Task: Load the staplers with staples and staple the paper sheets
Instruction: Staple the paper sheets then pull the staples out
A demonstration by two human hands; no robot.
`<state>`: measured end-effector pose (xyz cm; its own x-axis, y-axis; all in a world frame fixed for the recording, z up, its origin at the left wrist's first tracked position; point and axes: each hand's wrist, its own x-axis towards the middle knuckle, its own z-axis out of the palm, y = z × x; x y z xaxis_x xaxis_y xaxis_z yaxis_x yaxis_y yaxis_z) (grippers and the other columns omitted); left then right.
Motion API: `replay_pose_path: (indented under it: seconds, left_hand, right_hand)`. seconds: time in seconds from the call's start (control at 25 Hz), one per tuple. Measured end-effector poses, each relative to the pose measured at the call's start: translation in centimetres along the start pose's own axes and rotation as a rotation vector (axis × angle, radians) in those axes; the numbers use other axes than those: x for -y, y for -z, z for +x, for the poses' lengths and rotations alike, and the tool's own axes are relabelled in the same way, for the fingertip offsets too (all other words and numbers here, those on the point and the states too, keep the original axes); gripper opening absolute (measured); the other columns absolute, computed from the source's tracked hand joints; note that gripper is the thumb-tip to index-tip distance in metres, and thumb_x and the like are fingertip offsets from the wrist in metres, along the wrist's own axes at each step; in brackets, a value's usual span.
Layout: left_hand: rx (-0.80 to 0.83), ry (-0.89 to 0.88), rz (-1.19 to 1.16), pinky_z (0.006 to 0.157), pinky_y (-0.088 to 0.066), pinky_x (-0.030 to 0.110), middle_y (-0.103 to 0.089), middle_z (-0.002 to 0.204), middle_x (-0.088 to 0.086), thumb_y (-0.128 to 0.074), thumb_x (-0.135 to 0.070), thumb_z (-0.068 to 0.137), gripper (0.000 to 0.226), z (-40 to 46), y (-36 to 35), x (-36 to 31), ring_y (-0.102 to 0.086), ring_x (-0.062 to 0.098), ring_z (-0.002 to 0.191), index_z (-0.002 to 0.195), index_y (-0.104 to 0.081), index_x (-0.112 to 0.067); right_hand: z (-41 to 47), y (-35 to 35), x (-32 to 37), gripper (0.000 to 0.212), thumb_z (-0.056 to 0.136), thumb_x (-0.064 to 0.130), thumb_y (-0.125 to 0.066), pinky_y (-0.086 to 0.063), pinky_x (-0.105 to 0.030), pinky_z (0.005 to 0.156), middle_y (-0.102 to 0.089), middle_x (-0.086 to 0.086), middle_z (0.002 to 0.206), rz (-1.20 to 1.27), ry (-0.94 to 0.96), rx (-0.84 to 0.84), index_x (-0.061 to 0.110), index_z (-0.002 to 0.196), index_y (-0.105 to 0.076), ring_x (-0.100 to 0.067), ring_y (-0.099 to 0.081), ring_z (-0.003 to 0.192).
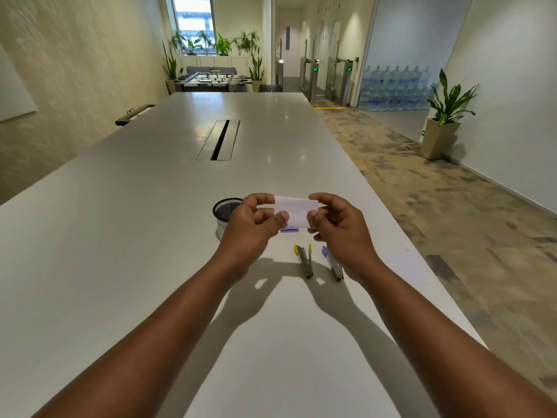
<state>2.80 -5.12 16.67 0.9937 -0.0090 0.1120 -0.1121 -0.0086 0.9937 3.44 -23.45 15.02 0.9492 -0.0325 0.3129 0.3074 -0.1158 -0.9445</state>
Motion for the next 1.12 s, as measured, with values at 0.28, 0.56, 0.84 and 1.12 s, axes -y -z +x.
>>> replay_pose_path:
  seconds: [0.28, 0.56, 0.84, 1.12]
  left_hand:
    - [0.019, -0.102, -0.025, 0.061, -0.055, 0.019, -0.078, 0.079, 0.0, -0.066, 0.004, 0.091, 0.029, -0.6, -1.0, -1.0, -0.076, 0.018, 0.071, 0.112, -0.053, -0.012]
    - [0.03, -0.075, -0.116, 0.07, -0.058, 0.023, -0.076, 0.103, 0.014, -0.068, 0.001, 0.091, 0.027, -0.5, -0.4, -2.1, -0.077, 0.025, 0.085, 0.114, -0.07, -0.011]
    - [0.038, -0.076, -0.149, 0.075, -0.059, 0.027, -0.079, 0.096, 0.008, -0.07, 0.0, 0.089, 0.023, -0.6, 0.3, -3.2, -0.077, 0.026, 0.087, 0.109, -0.073, -0.01]
    - [0.046, -0.188, -0.022, 0.066, -0.055, 0.019, -0.076, 0.075, -0.005, -0.069, 0.004, 0.088, 0.028, -1.1, 0.5, -3.7, -0.076, 0.02, 0.08, 0.107, -0.074, -0.016]
  right_hand:
    - [-0.5, -0.1, 1.5, 0.019, 0.095, 0.009, -0.067, -0.052, -0.023, 0.058, -0.073, 0.005, 0.085, -0.005, 0.064, -0.092, 0.028, 0.098, -0.068, -0.012, -0.069, 0.07]
    - [-0.9, 0.3, 2.8, 0.025, 0.092, 0.002, -0.067, -0.053, -0.02, 0.064, -0.076, 0.008, 0.088, 0.153, -0.02, -0.038, 0.022, 0.105, -0.076, -0.011, -0.069, 0.075]
    - [-1.1, 0.0, 3.5, 0.026, 0.091, -0.003, -0.065, -0.052, -0.028, 0.065, -0.073, -0.005, 0.086, 0.379, -0.132, 0.001, 0.018, 0.101, -0.077, -0.015, -0.064, 0.071]
    - [-1.0, -0.3, 3.3, 0.028, 0.091, -0.003, -0.066, -0.049, -0.028, 0.064, -0.074, 0.0, 0.087, 0.381, -0.145, -0.003, 0.021, 0.101, -0.078, -0.013, -0.064, 0.07]
